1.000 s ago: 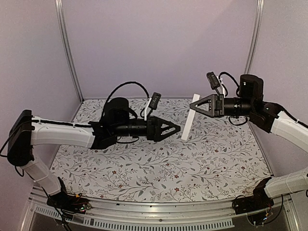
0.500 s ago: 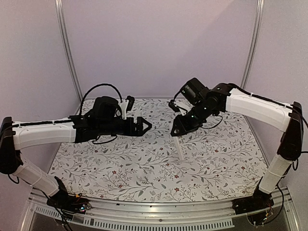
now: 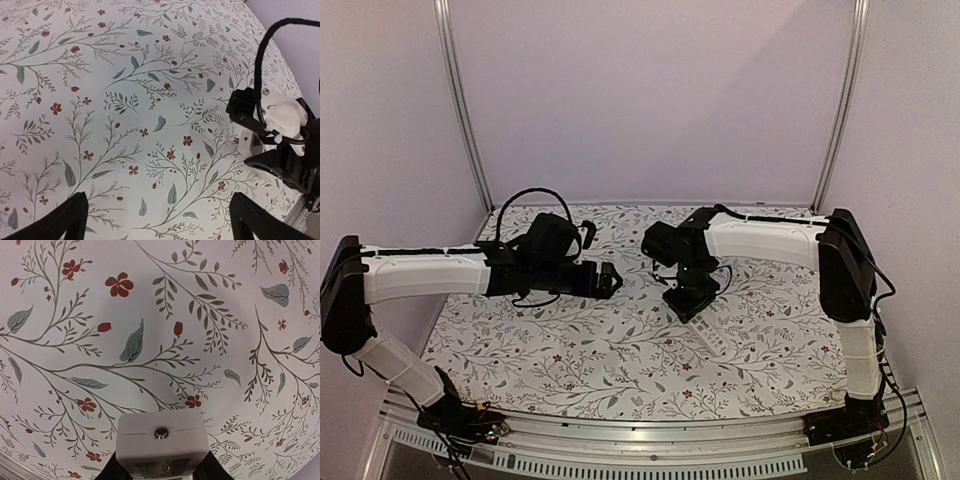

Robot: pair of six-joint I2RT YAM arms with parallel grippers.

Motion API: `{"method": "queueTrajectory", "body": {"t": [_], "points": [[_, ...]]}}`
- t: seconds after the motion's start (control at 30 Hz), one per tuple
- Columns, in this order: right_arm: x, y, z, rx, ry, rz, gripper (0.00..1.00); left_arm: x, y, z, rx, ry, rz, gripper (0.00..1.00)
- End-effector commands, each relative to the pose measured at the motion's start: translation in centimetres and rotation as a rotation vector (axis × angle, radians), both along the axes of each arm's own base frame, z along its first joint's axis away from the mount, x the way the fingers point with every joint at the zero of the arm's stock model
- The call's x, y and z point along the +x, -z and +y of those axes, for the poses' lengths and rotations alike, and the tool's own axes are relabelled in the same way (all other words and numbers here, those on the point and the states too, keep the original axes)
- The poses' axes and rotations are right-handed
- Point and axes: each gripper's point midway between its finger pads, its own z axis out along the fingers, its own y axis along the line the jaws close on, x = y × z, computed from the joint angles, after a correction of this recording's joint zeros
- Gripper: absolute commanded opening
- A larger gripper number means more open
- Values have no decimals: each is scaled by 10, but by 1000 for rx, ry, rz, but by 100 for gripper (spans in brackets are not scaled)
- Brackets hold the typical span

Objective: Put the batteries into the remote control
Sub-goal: Place the remote control at the center of the board.

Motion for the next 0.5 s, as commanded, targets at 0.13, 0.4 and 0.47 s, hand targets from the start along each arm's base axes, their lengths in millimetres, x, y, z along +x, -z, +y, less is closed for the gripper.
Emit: {"method": "queueTrajectory", "body": {"t": [0.13, 0.4, 0.47], "points": [[13, 24, 2, -116, -23, -13, 17, 15, 10, 12, 36, -38, 14, 100], [10, 48, 9, -120, -23, 37, 35, 18, 13, 17, 37, -47, 16, 100], [9, 49, 11, -111, -22, 43, 40, 18, 14, 19, 37, -47, 19, 99]]}}
